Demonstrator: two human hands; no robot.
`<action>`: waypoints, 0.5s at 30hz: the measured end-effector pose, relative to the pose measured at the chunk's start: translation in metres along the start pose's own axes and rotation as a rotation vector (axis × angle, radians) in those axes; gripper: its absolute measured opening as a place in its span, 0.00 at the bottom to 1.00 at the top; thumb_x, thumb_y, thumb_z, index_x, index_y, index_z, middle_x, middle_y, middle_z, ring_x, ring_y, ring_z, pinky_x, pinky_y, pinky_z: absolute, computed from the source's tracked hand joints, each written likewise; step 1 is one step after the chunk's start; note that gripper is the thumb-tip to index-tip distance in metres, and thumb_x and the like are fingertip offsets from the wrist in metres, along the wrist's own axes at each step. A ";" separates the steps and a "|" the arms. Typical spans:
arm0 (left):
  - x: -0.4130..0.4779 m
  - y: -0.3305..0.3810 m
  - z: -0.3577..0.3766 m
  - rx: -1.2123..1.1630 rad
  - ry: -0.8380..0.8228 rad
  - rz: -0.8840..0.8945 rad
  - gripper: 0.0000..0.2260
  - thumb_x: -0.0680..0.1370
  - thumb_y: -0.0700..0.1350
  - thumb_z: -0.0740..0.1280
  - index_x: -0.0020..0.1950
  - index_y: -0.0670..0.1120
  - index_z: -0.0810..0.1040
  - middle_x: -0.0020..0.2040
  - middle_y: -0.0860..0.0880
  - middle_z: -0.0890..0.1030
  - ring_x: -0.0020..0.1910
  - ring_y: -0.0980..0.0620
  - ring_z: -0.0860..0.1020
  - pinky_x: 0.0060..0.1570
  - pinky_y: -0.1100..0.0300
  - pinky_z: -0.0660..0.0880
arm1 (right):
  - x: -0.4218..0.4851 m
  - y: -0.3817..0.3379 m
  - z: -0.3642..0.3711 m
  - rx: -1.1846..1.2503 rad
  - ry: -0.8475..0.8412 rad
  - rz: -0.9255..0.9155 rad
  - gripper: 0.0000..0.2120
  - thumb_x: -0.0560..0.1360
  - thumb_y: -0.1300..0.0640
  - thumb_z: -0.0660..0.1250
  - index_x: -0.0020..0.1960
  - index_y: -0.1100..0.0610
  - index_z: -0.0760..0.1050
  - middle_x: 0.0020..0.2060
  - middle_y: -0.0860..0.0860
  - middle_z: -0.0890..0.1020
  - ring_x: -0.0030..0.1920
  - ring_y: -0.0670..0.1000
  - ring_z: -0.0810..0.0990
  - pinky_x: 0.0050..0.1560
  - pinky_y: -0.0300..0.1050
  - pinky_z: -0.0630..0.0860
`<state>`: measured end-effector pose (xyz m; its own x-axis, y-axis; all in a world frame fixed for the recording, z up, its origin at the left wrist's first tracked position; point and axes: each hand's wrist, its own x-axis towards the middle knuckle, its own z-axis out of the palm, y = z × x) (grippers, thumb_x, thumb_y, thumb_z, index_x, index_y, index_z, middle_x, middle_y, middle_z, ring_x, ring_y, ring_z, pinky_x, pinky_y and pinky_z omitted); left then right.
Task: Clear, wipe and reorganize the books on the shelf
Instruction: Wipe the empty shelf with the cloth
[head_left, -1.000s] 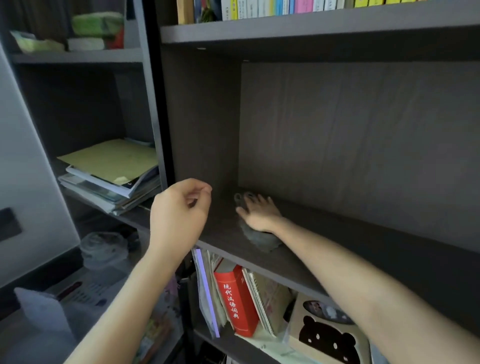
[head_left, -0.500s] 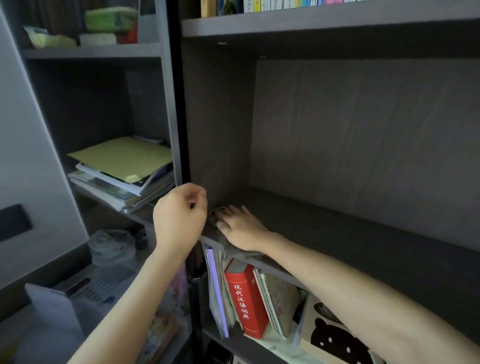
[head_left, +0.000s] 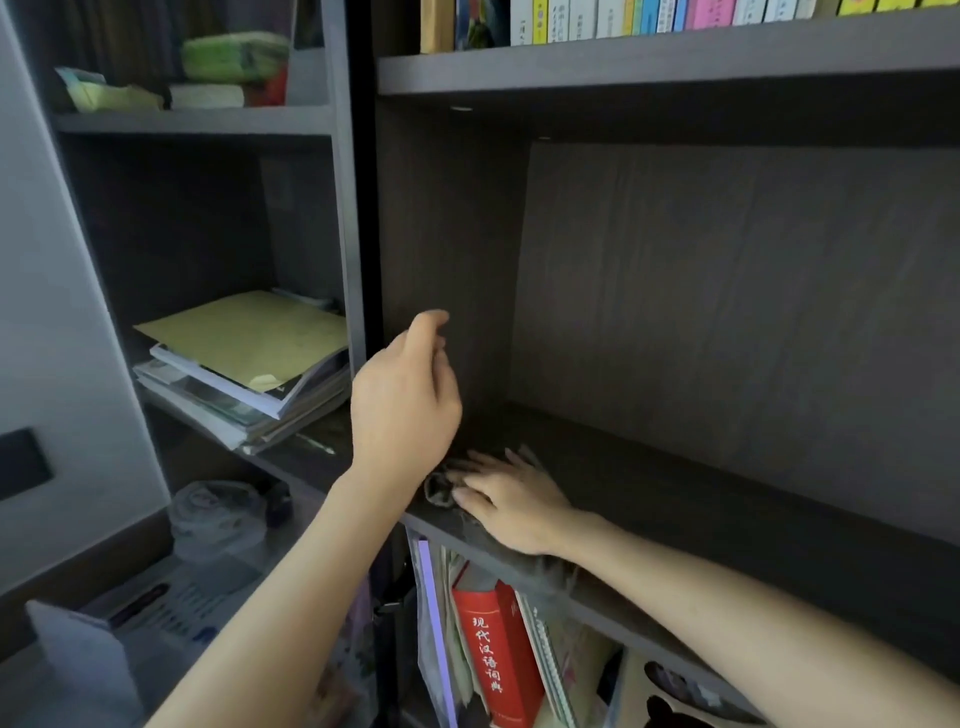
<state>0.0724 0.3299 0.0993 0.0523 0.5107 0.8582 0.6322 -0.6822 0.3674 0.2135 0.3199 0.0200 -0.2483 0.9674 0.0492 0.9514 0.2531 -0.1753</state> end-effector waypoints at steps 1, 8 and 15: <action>0.002 -0.006 0.002 0.025 -0.029 0.081 0.15 0.75 0.35 0.62 0.62 0.41 0.74 0.47 0.46 0.83 0.39 0.48 0.80 0.36 0.60 0.70 | 0.012 0.014 -0.004 -0.005 0.000 0.046 0.20 0.84 0.48 0.47 0.75 0.47 0.62 0.76 0.45 0.59 0.76 0.48 0.53 0.74 0.47 0.46; -0.006 -0.029 0.001 0.277 -0.223 0.300 0.26 0.63 0.30 0.66 0.61 0.38 0.76 0.41 0.45 0.83 0.36 0.43 0.80 0.27 0.53 0.76 | 0.084 0.084 -0.011 -0.234 0.112 0.226 0.22 0.83 0.49 0.47 0.73 0.52 0.66 0.75 0.51 0.63 0.75 0.53 0.60 0.71 0.47 0.59; -0.006 -0.023 0.005 0.375 -0.237 0.252 0.25 0.60 0.30 0.70 0.57 0.38 0.79 0.36 0.46 0.82 0.32 0.45 0.78 0.24 0.59 0.68 | 0.106 0.063 -0.023 -0.800 0.024 0.298 0.19 0.81 0.53 0.49 0.58 0.56 0.78 0.53 0.55 0.78 0.50 0.55 0.74 0.33 0.44 0.59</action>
<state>0.0611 0.3451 0.0837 0.3853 0.4887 0.7827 0.8091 -0.5867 -0.0320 0.2512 0.4388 0.0367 0.0277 0.9906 0.1340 0.8210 -0.0990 0.5623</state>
